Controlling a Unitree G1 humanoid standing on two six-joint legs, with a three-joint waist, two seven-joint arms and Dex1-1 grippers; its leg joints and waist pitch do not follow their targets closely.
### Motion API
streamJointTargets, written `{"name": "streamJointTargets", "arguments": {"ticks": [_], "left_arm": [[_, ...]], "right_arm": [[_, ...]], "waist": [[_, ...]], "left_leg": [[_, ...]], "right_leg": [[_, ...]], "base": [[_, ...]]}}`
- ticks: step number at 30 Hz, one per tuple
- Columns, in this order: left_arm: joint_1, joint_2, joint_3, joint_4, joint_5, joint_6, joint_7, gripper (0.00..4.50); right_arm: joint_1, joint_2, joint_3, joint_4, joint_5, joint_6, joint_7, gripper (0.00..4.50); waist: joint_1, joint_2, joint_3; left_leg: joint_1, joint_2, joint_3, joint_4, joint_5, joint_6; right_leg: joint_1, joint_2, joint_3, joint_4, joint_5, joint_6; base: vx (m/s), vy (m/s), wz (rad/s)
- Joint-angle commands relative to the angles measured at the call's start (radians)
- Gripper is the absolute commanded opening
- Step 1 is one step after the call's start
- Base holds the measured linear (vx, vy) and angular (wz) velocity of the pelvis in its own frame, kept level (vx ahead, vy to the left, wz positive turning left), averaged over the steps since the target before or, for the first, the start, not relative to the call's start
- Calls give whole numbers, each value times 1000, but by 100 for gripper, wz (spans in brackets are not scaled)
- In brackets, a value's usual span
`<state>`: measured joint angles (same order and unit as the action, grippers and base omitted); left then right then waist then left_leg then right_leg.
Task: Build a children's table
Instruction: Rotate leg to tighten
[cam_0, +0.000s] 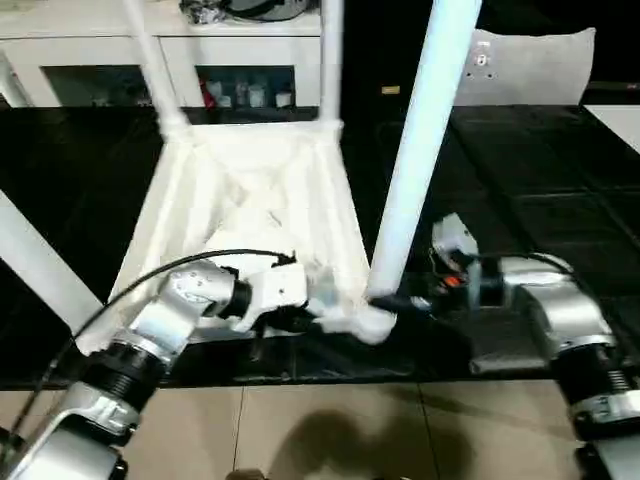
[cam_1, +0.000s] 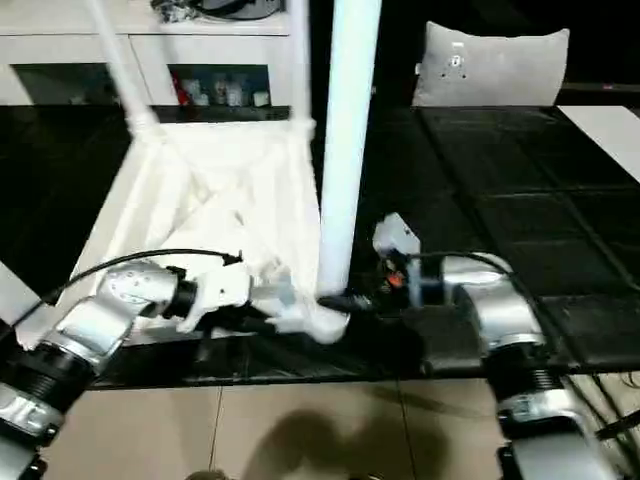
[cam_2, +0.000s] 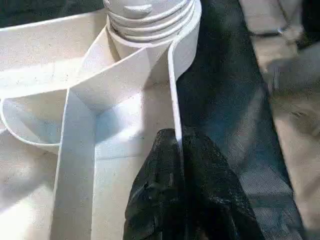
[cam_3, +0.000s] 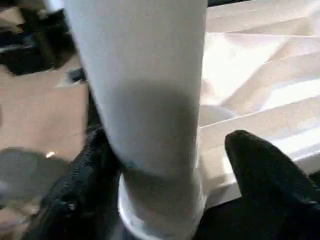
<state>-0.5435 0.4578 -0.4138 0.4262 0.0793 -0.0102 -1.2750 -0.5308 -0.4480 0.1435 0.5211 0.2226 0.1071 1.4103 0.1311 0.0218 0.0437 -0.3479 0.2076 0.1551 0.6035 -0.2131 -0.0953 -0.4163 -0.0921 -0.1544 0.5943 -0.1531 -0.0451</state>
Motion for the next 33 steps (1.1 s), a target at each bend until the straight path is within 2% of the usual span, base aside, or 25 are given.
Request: {"name": "streamJointTargets", "arguments": {"ticks": [1, 6, 11, 13, 14, 18, 20, 22, 24, 25, 26, 27, 28, 29, 30, 31, 33], "left_arm": [[-18, 5, -77, 11, 35, -64, -78, 0], [-33, 6, -83, 33, 28, -85, -98, 0], [-41, 2, -81, 55, 24, -106, -116, 0], [-42, 2, -82, 62, 26, -112, -116, 0], [-41, 2, -82, 63, 26, -112, -115, 0], [-34, 1, -76, 64, 22, -100, -116, 0], [-19, -17, -42, 35, -14, -22, -89, 0], [-18, -52, 4, 23, -39, 65, -14, 0], [-21, -72, 30, 14, -49, 129, 35, 0], [-22, -87, 48, -1, -60, 187, 70, 0], [-22, -93, 55, -8, -65, 209, 83, 0], [-23, -110, 72, -18, -77, 246, 113, 0], [-24, -124, 84, -24, -86, 272, 136, 0], [-26, -135, 92, -29, -88, 292, 156, 0], [-32, -157, 103, -30, -85, 318, 199, 0], [-32, -157, 103, -30, -85, 318, 199, 0], [-43, -205, 122, -32, -64, 372, 281, 0]], "right_arm": [[-16, -1, 33, 2, 3, 10, 66, 315], [-23, 6, 40, 8, 25, 39, 116, 286], [-33, 2, 52, 24, 36, 58, 156, 235], [-33, 2, 53, 22, 38, 64, 161, 235], [-33, 2, 54, 20, 39, 66, 163, 214], [-25, 4, 56, 2, 47, 84, 173, 209], [-15, 19, 46, -22, 55, 134, 126, 206], [-12, 46, 43, -30, 20, 158, 14, 203], [-13, 82, 30, -30, -5, 168, -101, 202], [-22, 125, 8, -23, -18, 201, -214, 202], [-28, 142, -1, -18, -23, 218, -259, 202], [-43, 176, -22, 3, -35, 259, -360, 200], [-56, 200, -38, 20, -44, 289, -435, 200], [-63, 217, -46, 30, -55, 302, -488, 200], [-73, 247, -56, 45, -75, 314, -575, 200], [-73, 247, -56, 45, -75, 314, -575, 200], [-83, 303, -70, 58, -96, 317, -704, 200]], "waist": [[-1, -4, -73], [13, -4, -75], [14, -6, -75], [15, -4, -75], [15, -4, -75], [16, -7, -76], [16, -8, -75], [16, -10, -73], [7, -11, -67], [3, -12, -64], [-2, -13, -61], [-17, -15, -59], [-33, -14, -58], [-40, -15, -58], [-54, -12, -58], [-66, -9, -58], [-79, 0, -58]], "left_leg": [[-8, 26, 6, -62, -97, 102], [-6, 31, 5, -63, -90, 92], [-7, 27, 6, -62, -92, 85], [-7, 28, 5, -62, -88, 82], [-7, 29, 5, -63, -89, 80], [-8, 29, 5, -62, -82, 82], [-8, 28, 6, -63, -81, 79], [-9, 27, 6, -63, -74, 73], [-8, 24, 7, -66, -96, 58], [-2, 19, 9, -67, -113, 45], [-5, 16, 7, -69, -122, 37], [-11, 11, 3, -70, -137, 17], [-3, 4, 5, -66, -166, 12], [-5, 1, 3, -64, -171, 13], [-9, 0, 2, -64, -179, 17], [-2, 0, 1, -63, -195, 22], [4, 6, 0, -66, -209, 33]], "right_leg": [[74, -62, 65, -66, -266, -143], [72, -63, 66, -64, -261, -146], [74, -64, 66, -66, -276, -137], [73, -63, 65, -66, -279, -133], [73, -64, 65, -66, -279, -133], [73, -63, 65, -63, -264, -137], [75, -63, 65, -63, -273, -134], [74, -64, 65, -65, -289, -129], [73, -64, 62, -75, -349, -107], [70, -63, 61, -84, -410, -84], [72, -64, 57, -88, -446, -70], [78, -64, 50, -95, -507, -34], [71, -63, 42, -109, -556, -8], [74, -63, 38, -112, -569, 1], [76, -60, 33, -117, -578, 18], [71, -59, 28, -126, -577, 21], [72, -60, 25, -131, -547, 9]], "base": [[0, 0, 0], [0, 0, 0], [0, 0, 0], [0, 0, 0], [0, 0, 0], [0, 0, 0], [0, 0, 0], [0, 0, 0], [0, 0, 0], [0, 0, 0], [0, 0, 0], [0, 0, 0], [0, 0, 0], [0, 0, 0], [0, 0, 0], [0, 0, 0], [0, 0, 0]]}}
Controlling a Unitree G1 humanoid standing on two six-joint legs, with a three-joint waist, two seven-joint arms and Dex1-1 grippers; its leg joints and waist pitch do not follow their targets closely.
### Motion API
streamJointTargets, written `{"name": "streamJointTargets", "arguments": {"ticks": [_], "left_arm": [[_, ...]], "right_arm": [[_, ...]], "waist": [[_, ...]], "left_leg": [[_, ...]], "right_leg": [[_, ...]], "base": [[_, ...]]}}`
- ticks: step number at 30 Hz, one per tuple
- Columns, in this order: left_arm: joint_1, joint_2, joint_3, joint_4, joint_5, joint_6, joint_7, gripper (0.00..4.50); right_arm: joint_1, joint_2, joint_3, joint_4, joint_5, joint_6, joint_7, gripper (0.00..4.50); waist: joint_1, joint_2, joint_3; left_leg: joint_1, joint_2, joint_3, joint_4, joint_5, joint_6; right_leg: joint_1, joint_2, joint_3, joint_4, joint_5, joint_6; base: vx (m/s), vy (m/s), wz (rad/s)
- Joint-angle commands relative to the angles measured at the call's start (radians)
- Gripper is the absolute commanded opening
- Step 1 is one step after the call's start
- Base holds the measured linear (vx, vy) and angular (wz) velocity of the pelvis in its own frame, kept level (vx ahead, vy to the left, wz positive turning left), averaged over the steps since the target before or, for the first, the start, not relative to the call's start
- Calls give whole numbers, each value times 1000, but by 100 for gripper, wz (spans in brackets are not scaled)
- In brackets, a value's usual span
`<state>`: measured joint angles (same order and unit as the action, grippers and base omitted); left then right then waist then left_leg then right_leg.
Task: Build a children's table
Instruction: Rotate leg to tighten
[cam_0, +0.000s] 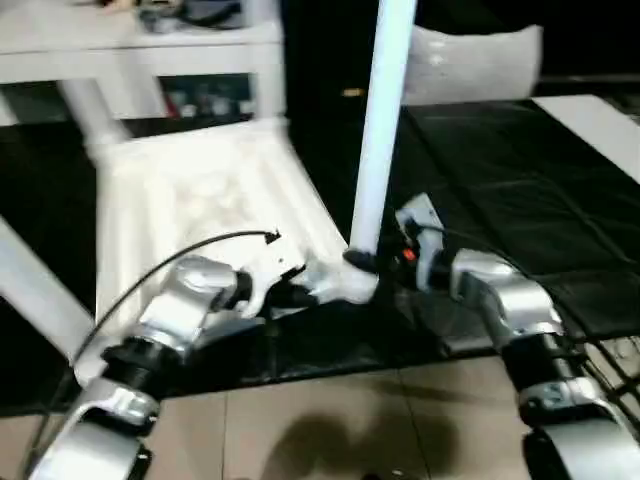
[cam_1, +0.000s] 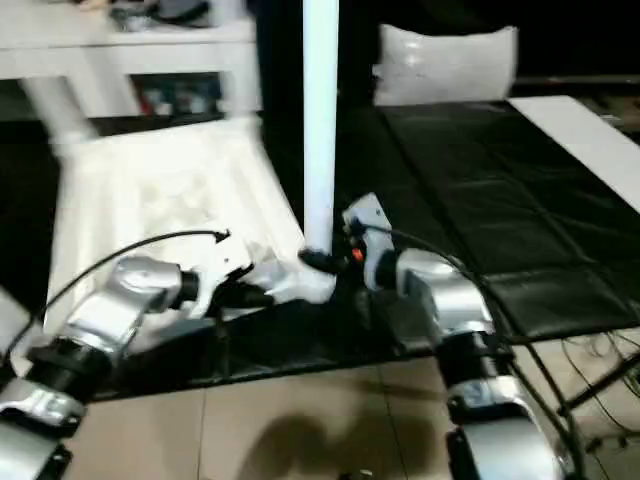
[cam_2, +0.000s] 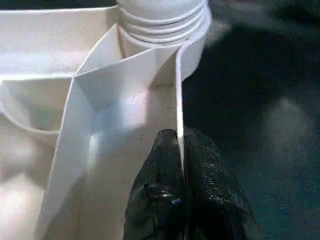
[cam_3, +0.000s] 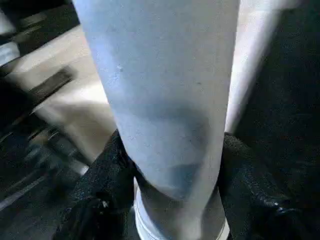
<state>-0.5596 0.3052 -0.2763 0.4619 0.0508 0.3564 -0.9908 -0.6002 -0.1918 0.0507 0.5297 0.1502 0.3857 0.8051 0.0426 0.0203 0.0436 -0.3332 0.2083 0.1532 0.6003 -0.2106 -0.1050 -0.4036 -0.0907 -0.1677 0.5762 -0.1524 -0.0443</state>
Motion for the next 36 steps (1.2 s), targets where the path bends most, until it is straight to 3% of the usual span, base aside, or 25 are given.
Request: {"name": "streamJointTargets", "arguments": {"ticks": [1, 2, 4, 5, 7, 9, 10, 11, 14, 15, 17, 18, 20, 22, 25, 26, 27, 28, 29, 30, 32, 36], "left_arm": [[-32, -71, -11, -66, -26, 21, 29, 0], [-39, -92, -10, -64, -14, 36, 69, 0], [-47, -117, -19, -64, 5, 46, 114, 0], [-49, -121, -23, -63, 10, 45, 122, 0], [-52, -121, -26, -61, 14, 40, 126, 0], [-56, -101, -32, -50, 25, 15, 119, 0], [-56, -96, -32, -49, 27, 11, 117, 0], [-54, -85, -32, -46, 30, -12, 106, 0], [-48, -52, -31, -37, 30, -60, 66, 0], [-45, -35, -35, -33, 29, -81, 43, 0], [-41, -21, -39, -29, 28, -101, 21, 0], [-37, -8, -46, -25, 25, -130, -3, 0], [-37, -8, -46, -25, 25, -130, -3, 0], [-37, -8, -46, -25, 25, -130, -3, 0], [-34, 0, -50, -24, 22, -146, -20, 0], [-32, 5, -52, -23, 21, -156, -30, 0], [-22, 58, -92, -23, 29, -224, -125, 0], [-13, 133, -154, -18, 45, -328, -265, 0], [-12, 150, -170, -17, 49, -348, -299, 0], [-12, 154, -175, -16, 50, -354, -310, 0], [-13, 164, -186, -20, 51, -370, -338, 0], [-11, 185, -204, -29, 51, -388, -386, 0]], "right_arm": [[-19, 68, 14, 57, -27, 33, -143, 200], [-23, 94, 5, 67, -35, 16, -194, 200], [-24, 123, -7, 79, -46, -38, -253, 200], [-25, 128, -9, 83, -46, -62, -258, 254], [-22, 130, -18, 80, -34, -83, -248, 268], [-8, 115, -36, 54, -4, -110, -190, 284], [-5, 110, -38, 47, 2, -115, -175, 300], [0, 97, -39, 35, 9, -122, -146, 310], [12, 51, -41, 13, 27, -147, -59, 331], [18, 25, -35, 6, 32, -163, -10, 331], [23, 4, -29, -1, 38, -170, 29, 359], [28, -16, -23, -6, 40, -177, 65, 359], [28, -16, -23, -6, 40, -177, 65, 359], [28, -16, -23, -6, 40, -177, 65, 359], [30, -28, -19, -8, 40, -183, 85, 376], [32, -35, -16, -10, 40, -186, 98, 376], [48, -111, 17, -33, 47, -199, 246, 376], [69, -213, 68, -65, 63, -218, 475, 376], [74, -236, 82, -72, 72, -214, 539, 349], [74, -241, 89, -74, 79, -207, 565, 349], [69, -251, 112, -69, 82, -172, 609, 336], [62, -251, 139, -56, 93, -146, 657, 300]], "waist": [[5, 5, -58], [-5, 1, -59], [-7, 1, -59], [-7, 0, -60], [-4, 2, -63], [5, 8, -69], [10, 4, -72], [17, 8, -75], [27, 7, -80], [32, 17, -85], [35, 12, -87], [39, 20, -84], [48, 18, -81], [56, 20, -77], [59, 18, -76], [61, 22, -76], [65, 37, -78], [71, 22, -80], [75, 23, -80], [78, 24, -76], [81, 25, -77], [83, 22, -74]], "left_leg": [[-9, 6, 0, -64, -218, 43], [-8, 1, -1, -61, -232, 43], [-7, 1, 0, -61, -233, 53], [-9, 2, 0, -62, -228, 56], [-12, 5, -2, -64, -214, 63], [-12, 11, -1, -66, -171, 76], [-13, 16, -2, -67, -138, 82], [-18, 18, -2, -65, -102, 92], [-24, 20, -3, -61, -43, 115], [-25, 21, -5, -57, -17, 125], [-31, 18, -5, -52, 18, 147], [-28, 21, -3, -52, 10, 154], [-24, 25, 0, -55, -29, 144], [-22, 27, 1, -59, -64, 111], [-22, 26, 0, -62, -87, 84], [-22, 25, 0, -62, -91, 83], [-21, 22, -2, -59, -101, 88], [-21, 24, 0, -57, -107, 109], [-22, 24, 1, -56, -107, 123], [-24, 27, 2, -57, -103, 138], [-25, 25, 2, -57, -103, 129], [-19, 27, 4, -61, -131, 102]], "right_leg": [[60, -61, 36, -113, -538, 2], [60, -60, 31, -116, -536, 0], [59, -62, 32, -116, -534, -2], [60, -62, 34, -115, -527, -4], [63, -63, 38, -109, -489, -15], [64, -64, 51, -93, -398, -58], [64, -64, 58, -79, -332, -89], [68, -64, 62, -68, -272, -114], [73, -65, 66, -49, -152, -151], [73, -66, 67, -41, -106, -167], [75, -64, 67, -33, -46, -186], [70, -64, 67, -34, -57, -195], [68, -66, 67, -41, -116, -187], [66, -67, 67, -49, -183, -170], [68, -66, 69, -52, -211, -152], [68, -66, 68, -53, -214, -150], [68, -65, 66, -53, -210, -147], [73, -60, 67, -53, -187, -139], [72, -59, 69, -49, -171, -142], [69, -60, 71, -46, -161, -148], [70, -62, 69, -47, -185, -154], [65, -64, 66, -62, -302, -134]], "base": [[0, 0, 0], [0, 0, 0], [0, 0, 0], [0, 0, 0], [0, 0, 0], [0, 0, 0], [0, 0, 0], [0, 0, 0], [0, 0, 0], [0, 0, 0], [0, 0, 0], [0, 0, 0], [0, 0, 0], [0, 0, 0], [0, 0, 0], [0, 0, 0], [0, 0, 0], [0, 0, 0], [0, 0, 0], [0, 0, 0], [0, 0, 0], [0, 0, 0]]}}
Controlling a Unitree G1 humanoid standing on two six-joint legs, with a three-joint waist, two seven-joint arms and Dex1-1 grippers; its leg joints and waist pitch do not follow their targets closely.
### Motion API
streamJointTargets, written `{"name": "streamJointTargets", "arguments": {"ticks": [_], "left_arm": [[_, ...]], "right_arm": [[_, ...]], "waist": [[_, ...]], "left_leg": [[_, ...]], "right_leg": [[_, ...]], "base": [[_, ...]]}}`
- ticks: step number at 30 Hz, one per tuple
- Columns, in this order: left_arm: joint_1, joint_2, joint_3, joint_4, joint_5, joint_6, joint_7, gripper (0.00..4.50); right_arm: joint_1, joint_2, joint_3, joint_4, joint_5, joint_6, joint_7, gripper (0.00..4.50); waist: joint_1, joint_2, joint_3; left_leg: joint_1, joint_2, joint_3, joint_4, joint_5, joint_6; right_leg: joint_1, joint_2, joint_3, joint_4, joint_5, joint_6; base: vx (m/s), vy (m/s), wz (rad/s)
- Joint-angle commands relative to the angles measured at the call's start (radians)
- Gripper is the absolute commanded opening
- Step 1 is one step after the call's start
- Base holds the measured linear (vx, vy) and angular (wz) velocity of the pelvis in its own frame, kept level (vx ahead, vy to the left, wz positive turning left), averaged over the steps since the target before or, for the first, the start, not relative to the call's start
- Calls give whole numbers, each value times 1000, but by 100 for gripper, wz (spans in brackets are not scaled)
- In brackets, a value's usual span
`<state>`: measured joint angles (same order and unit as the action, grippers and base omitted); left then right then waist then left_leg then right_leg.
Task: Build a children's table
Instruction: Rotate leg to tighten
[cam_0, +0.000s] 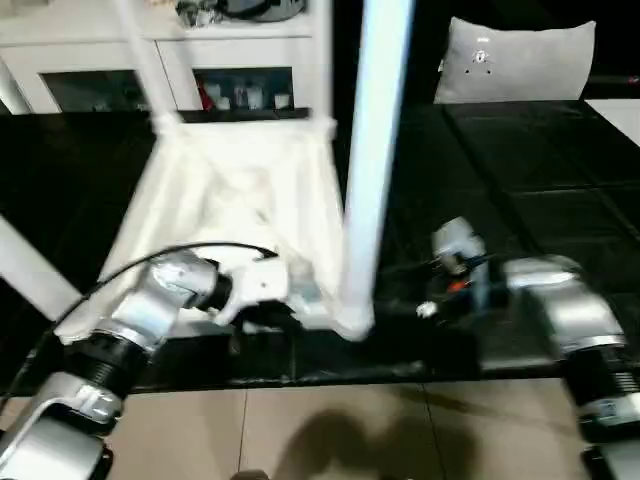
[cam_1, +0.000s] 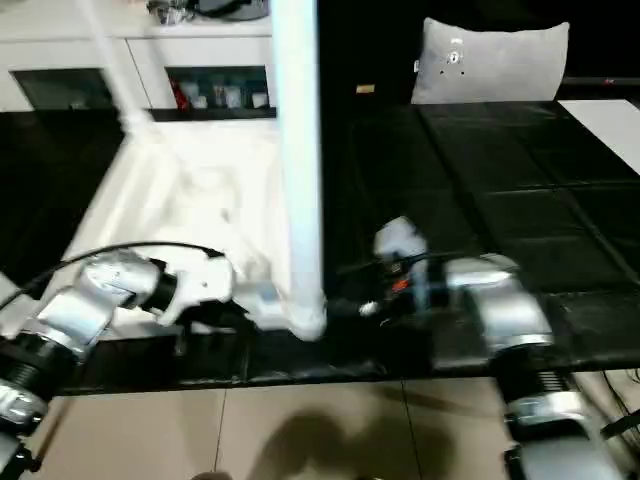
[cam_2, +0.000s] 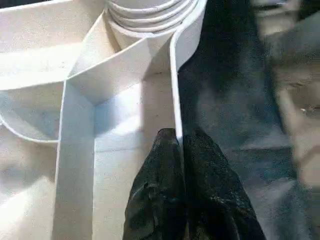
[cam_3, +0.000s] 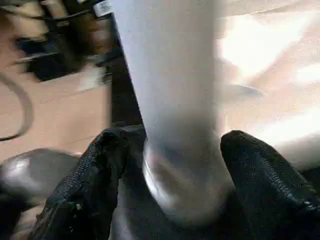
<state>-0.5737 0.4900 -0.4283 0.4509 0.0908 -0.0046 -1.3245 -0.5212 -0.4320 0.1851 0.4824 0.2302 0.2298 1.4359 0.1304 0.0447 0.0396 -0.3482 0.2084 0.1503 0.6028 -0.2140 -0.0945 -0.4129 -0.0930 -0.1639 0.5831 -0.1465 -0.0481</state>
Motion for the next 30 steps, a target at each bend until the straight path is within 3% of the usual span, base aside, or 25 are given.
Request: {"name": "streamJointTargets", "arguments": {"ticks": [1, 2, 4, 7, 8, 15, 20, 21, 24, 25, 27, 28, 29, 30], "left_arm": [[2, 1, -53, -15, 11, -35, -54, 0], [1, 2, -53, -12, 10, -42, -52, 0], [-1, 5, -57, -5, 6, -54, -55, 0], [-4, 4, -53, 11, 7, -74, -64, 0], [-6, 1, -51, 18, 11, -80, -64, 0], [-6, -6, -46, 27, 5, -75, -62, 0], [5, -36, -4, -2, -49, 35, -31, 0], [10, -56, 18, -21, -61, 96, 7, 0], [14, -92, 52, -39, -72, 171, 81, 0], [16, -128, 76, -50, -78, 228, 149, 0], [16, -153, 88, -57, -75, 264, 200, 0], [12, -177, 96, -61, -69, 293, 248, 0], [10, -191, 101, -63, -65, 308, 273, 0], [6, -218, 109, -64, -57, 333, 319, 0]], "right_arm": [[-17, -11, 7, -9, 19, 13, 33, 298], [-17, -11, 10, -9, 22, 12, 38, 298], [-16, -13, 17, -9, 27, 9, 50, 257], [-17, -10, 16, -5, 32, 15, 87, 254], [-17, -10, 18, -5, 36, 24, 100, 226], [-15, -17, 28, -11, 54, 49, 129, 203], [0, 15, -1, -39, 72, 87, 62, 201], [0, 47, -19, -35, 49, 87, -40, 201], [-9, 104, -52, -14, 10, 84, -221, 201], [-25, 158, -82, 14, -17, 99, -382, 201], [-31, 192, -98, 25, -32, 114, -478, 199], [-35, 223, -108, 29, -45, 124, -559, 199], [-37, 240, -113, 31, -52, 130, -602, 199], [-37, 266, -116, 32, -68, 133, -668, 198]], "waist": [[-1, 0, -70], [0, -1, -69], [5, -3, -68], [4, -4, -69], [4, -5, -70], [9, -10, -72], [9, -12, -70], [6, -11, -69], [-6, -14, -63], [-18, -13, -61], [-41, -12, -60], [-50, -13, -60], [-69, -12, -63], [-75, -12, -64]], "left_leg": [[-2, 28, 6, -64, -132, 86], [0, 29, 7, -65, -137, 84], [5, 28, 9, -66, -151, 73], [0, 25, 7, -67, -152, 70], [-1, 24, 7, -67, -145, 70], [-2, 26, 9, -65, -104, 81], [-2, 24, 11, -65, -105, 76], [-2, 26, 12, -67, -104, 71], [-3, 12, 11, -67, -130, 46], [-3, 10, 9, -68, -139, 35], [-7, 4, 7, -67, -154, 23], [-8, 2, 6, -67, -154, 24], [-9, 1, 4, -66, -153, 28], [-8, 0, 5, -65, -154, 34]], "right_leg": [[72, -62, 64, -70, -320, -126], [69, -61, 64, -71, -329, -123], [68, -60, 65, -75, -358, -112], [72, -60, 64, -76, -379, -92], [73, -60, 64, -75, -374, -90], [72, -61, 67, -66, -327, -107], [71, -61, 66, -72, -365, -93], [70, -63, 67, -72, -370, -93], [73, -60, 57, -87, -461, -49], [72, -59, 53, -93, -484, -34], [76, -58, 45, -98, -514, -9], [77, -56, 43, -101, -514, -5], [78, -56, 41, -104, -500, -3], [77, -55, 41, -104, -492, -7]], "base": [[0, 0, 0], [0, 0, 0], [0, 0, 0], [0, 0, 0], [0, 0, 0], [0, 0, 0], [0, 0, 0], [0, 0, 0], [0, 0, 0], [0, 0, 0], [0, 0, 0], [0, 0, 0], [0, 0, 0], [0, 0, 0]]}}
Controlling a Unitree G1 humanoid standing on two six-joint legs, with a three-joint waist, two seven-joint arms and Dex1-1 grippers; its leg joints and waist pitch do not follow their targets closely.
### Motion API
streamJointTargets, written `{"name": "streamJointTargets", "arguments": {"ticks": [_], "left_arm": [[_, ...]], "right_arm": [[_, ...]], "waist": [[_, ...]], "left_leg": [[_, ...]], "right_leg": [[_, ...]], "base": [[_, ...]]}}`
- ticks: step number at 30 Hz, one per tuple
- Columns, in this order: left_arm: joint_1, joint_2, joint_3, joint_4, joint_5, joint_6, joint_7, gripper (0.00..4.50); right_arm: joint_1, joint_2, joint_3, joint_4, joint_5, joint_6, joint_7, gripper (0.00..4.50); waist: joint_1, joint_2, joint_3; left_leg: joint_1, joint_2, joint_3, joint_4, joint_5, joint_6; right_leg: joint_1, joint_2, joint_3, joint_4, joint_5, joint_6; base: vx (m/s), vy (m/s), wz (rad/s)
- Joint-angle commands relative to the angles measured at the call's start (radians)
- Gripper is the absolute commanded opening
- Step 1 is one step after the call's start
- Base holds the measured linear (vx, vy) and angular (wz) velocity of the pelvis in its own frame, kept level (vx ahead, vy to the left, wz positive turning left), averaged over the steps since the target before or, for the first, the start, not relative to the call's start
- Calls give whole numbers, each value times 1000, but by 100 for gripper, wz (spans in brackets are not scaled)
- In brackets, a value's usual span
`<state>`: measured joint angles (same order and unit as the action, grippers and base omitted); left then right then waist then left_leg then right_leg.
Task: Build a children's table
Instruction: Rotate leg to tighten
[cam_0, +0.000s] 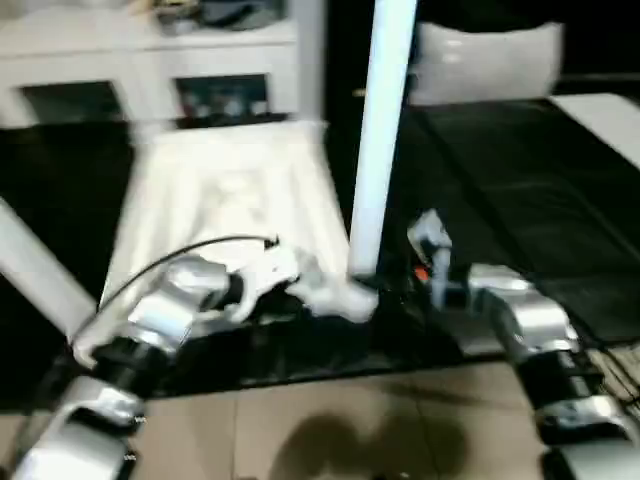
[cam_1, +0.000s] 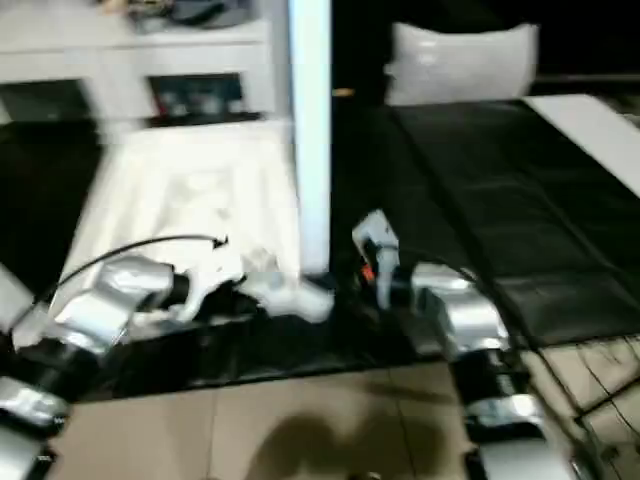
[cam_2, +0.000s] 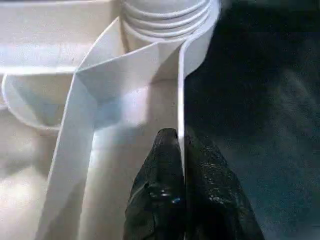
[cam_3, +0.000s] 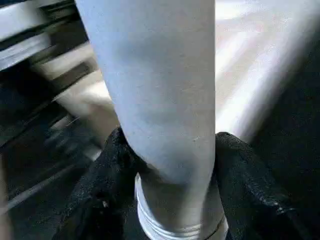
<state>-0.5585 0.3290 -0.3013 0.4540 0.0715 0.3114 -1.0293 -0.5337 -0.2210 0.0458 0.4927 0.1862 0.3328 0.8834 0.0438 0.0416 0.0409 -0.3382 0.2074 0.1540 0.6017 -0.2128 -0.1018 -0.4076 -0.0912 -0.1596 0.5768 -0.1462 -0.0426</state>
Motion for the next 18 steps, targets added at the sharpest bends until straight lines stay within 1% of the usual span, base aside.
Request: {"name": "streamJointTargets", "arguments": {"ticks": [1, 2, 4, 5, 6, 7, 8, 9, 10, 11, 12, 13, 14, 15, 16, 17, 18], "left_arm": [[-10, -57, -18, -67, -38, 17, 24, 0], [-18, -93, -8, -59, -22, 36, 89, 0], [-27, -122, 0, -48, -9, 48, 144, 0], [-34, -137, 2, -36, -6, 45, 167, 0], [-39, -150, 5, -29, -1, 45, 185, 0], [-43, -155, 3, -26, 4, 40, 191, 0], [-44, -156, 2, -26, 5, 40, 192, 0], [-47, -158, 0, -26, 12, 38, 198, 0], [-49, -155, -1, -27, 16, 37, 199, 0], [-48, -145, -2, -28, 20, 29, 193, 0], [-47, -134, -3, -27, 22, 22, 187, 0], [-46, -129, -5, -28, 24, 20, 187, 0], [-45, -126, -6, -28, 25, 18, 185, 0], [-39, -104, -13, -28, 31, 1, 166, 0], [-35, -92, -18, -28, 33, -11, 153, 0], [-33, -79, -22, -26, 34, -26, 136, 0], [-31, -70, -25, -24, 34, -36, 122, 0]], "right_arm": [[-25, 55, 24, 22, -24, 30, -116, 198], [-27, 89, 19, 28, -46, 24, -199, 198], [-30, 116, 13, 37, -66, 10, -268, 198], [-31, 128, 13, 46, -75, -16, -292, 198], [-29, 136, 10, 51, -80, -42, -303, 252], [-26, 140, 3, 52, -76, -57, -305, 265], [-26, 140, 2, 52, -76, -60, -306, 265], [-20, 142, -8, 46, -67, -72, -300, 265], [-15, 140, -17, 37, -56, -78, -288, 273], [-9, 132, -22, 24, -45, -81, -271, 299], [-3, 121, -24, 12, -37, -86, -247, 299], [1, 114, -24, 3, -33, -88, -238, 309], [3, 110, -23, 1, -33, -90, -231, 309], [13, 75, -20, -11, -26, -108, -177, 315], [18, 53, -16, -18, -24, -119, -142, 327], [22, 28, -10, -23, -23, -130, -104, 327], [23, 7, -5, -24, -21, -142, -72, 342]], "waist": [[4, -8, -65], [-3, -8, -66], [-3, -8, -65], [-2, -8, -66], [-1, -8, -67], [0, -7, -67], [1, -8, -68], [2, -8, -68], [4, -7, -71], [8, -5, -74], [10, -5, -76], [14, -5, -77], [16, -5, -78], [22, -8, -78], [22, -8, -77], [29, -9, -75], [30, -10, -74]], "left_leg": [[-16, 1, 2, -63, -153, 50], [-18, 1, 2, -63, -151, 59], [-14, 1, 5, -61, -143, 64], [-16, 0, 5, -62, -138, 69], [-16, 1, 5, -63, -135, 75], [-17, 4, 4, -63, -132, 80], [-18, 7, 2, -64, -125, 84], [-18, 9, 2, -65, -121, 87], [-17, 12, 1, -65, -111, 92], [-19, 15, -1, -65, -86, 99], [-20, 16, -1, -63, -73, 104], [-22, 18, -1, -61, -53, 113], [-24, 17, -1, -60, -42, 118], [-25, 16, 0, -59, -34, 125], [-25, 16, 2, -59, -41, 130], [-23, 16, 4, -59, -61, 134], [-25, 16, 5, -60, -62, 134]], "right_leg": [[68, -55, 39, -98, -476, -25], [68, -55, 41, -95, -463, -35], [63, -54, 43, -97, -455, -42], [67, -55, 41, -96, -460, -42], [65, -55, 43, -97, -452, -42], [66, -56, 44, -93, -437, -47], [67, -57, 47, -88, -411, -56], [67, -57, 48, -87, -399, -63], [68, -58, 51, -81, -366, -76], [70, -59, 55, -72, -316, -94], [70, -60, 57, -68, -288, -104], [71, -59, 59, -60, -239, -123], [72, -60, 60, -56, -217, -130], [74, -60, 60, -54, -199, -138], [72, -61, 61, -55, -203, -140], [72, -62, 61, -60, -235, -136], [72, -62, 61, -60, -243, -133]], "base": [[0, 0, 0], [0, 0, 0], [0, 0, 0], [0, 0, 0], [0, 0, 0], [0, 0, 0], [0, 0, 0], [0, 0, 0], [0, 0, 0], [0, 0, 0], [0, 0, 0], [0, 0, 0], [0, 0, 0], [0, 0, 0], [0, 0, 0], [0, 0, 0], [0, 0, 0]]}}
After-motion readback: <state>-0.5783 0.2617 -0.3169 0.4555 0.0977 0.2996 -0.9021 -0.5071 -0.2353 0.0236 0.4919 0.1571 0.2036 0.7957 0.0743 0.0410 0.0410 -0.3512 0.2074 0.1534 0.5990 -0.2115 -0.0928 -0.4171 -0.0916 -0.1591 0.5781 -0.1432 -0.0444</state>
